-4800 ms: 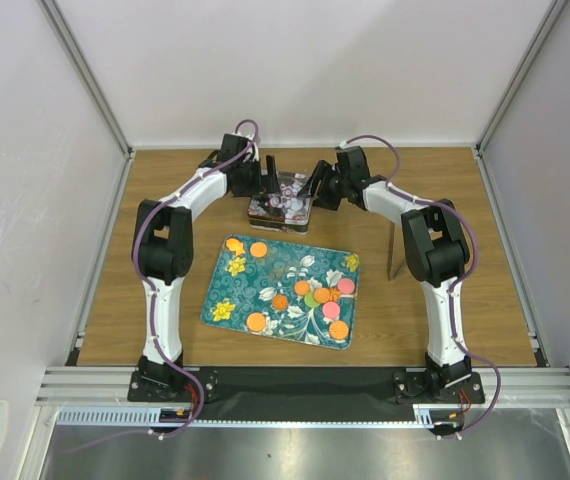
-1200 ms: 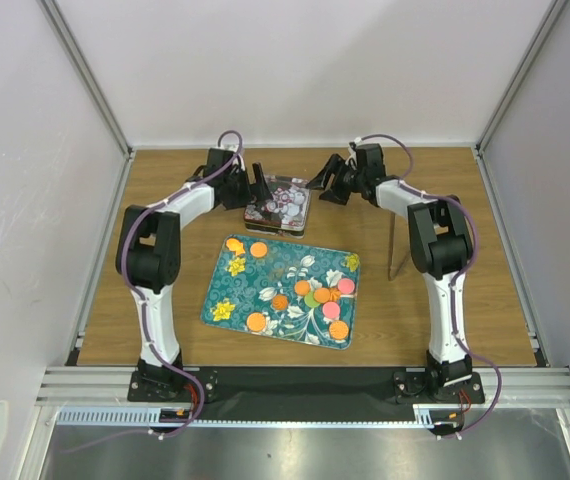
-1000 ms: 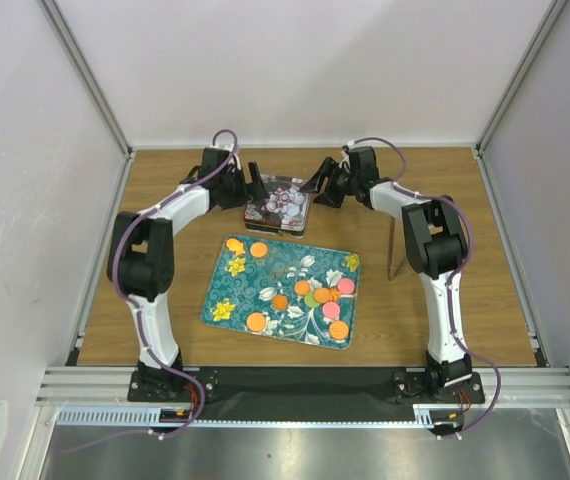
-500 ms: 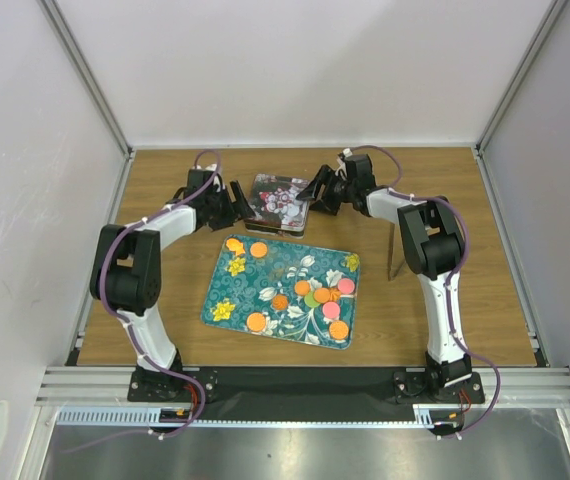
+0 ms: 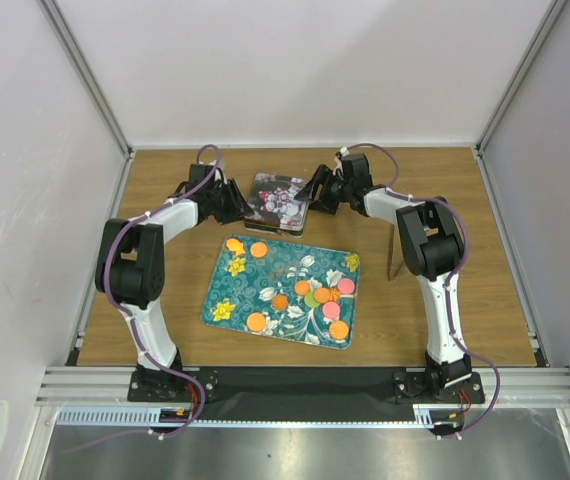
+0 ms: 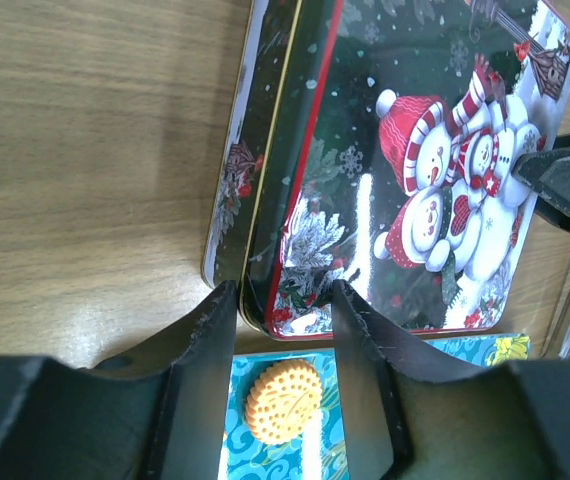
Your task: Pack the cookies
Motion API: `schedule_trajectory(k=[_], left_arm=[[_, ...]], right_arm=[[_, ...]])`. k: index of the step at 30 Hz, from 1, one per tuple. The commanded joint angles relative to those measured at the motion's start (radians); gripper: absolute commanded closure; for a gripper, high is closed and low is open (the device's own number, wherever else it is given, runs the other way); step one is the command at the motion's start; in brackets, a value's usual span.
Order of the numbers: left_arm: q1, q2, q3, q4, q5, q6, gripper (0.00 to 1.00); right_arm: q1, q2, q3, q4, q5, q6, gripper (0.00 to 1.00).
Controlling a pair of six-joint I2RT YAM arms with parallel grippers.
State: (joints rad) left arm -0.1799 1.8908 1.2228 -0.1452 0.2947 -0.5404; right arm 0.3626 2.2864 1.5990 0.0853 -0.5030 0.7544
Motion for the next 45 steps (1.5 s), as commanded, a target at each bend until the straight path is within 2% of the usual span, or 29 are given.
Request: schedule_trajectory(k=[1, 7, 9, 12, 18, 23, 25, 26, 29, 30, 35, 40, 45], left_arm=[[0.0, 0.088, 0.006, -0.056, -0.091, 0.031, 0.59], [0.0, 0.07, 0.024, -0.071, -0.091, 0.036, 0.59], [0.0, 0.051, 0.046, -0.085, -0.092, 0.042, 0.56], [0.0, 0.022, 0.09, -0.108, -0.092, 0.059, 0.47], [0.0, -0.048, 0.234, -0.151, -0.106, 0.12, 0.17], [-0.013, -0.206, 0.273, -0.183, -0.103, 0.125, 0.11], [-0.029, -0.269, 0.247, -0.195, -0.117, 0.131, 0.1], [-0.053, -0.339, 0.206, -0.191, -0.117, 0.132, 0.1], [-0.102, -0.458, 0.108, -0.217, -0.147, 0.166, 0.09], [-0.111, -0.548, 0.077, -0.214, -0.15, 0.172, 0.08], [-0.18, -0.797, -0.106, -0.243, -0.131, 0.197, 0.07], [-0.184, -1.046, -0.258, -0.289, -0.144, 0.267, 0.05], [-0.184, -1.171, -0.385, -0.283, -0.132, 0.28, 0.04]], right_arm=[[0.059, -0.025, 0.027, -0.067, 0.012, -0.052, 0.32], [0.055, -0.03, 0.038, -0.081, 0.011, -0.053, 0.33], [0.045, -0.036, 0.041, -0.079, 0.003, -0.052, 0.33], [0.026, -0.059, 0.065, -0.081, 0.0, -0.061, 0.32], [-0.034, -0.119, 0.117, -0.081, 0.006, -0.075, 0.3], [-0.06, -0.284, 0.069, -0.133, 0.096, -0.102, 0.25], [-0.062, -0.362, -0.006, -0.136, 0.15, -0.13, 0.16], [-0.059, -0.442, -0.037, -0.131, 0.165, -0.141, 0.01], [-0.067, -0.576, -0.166, -0.147, 0.233, -0.174, 0.0], [-0.067, -0.667, -0.206, -0.162, 0.251, -0.179, 0.0], [-0.063, -0.936, -0.429, -0.248, 0.391, -0.236, 0.0], [-0.062, -1.241, -0.608, -0.344, 0.547, -0.248, 0.0], [-0.059, -1.42, -0.734, -0.413, 0.636, -0.256, 0.0]])
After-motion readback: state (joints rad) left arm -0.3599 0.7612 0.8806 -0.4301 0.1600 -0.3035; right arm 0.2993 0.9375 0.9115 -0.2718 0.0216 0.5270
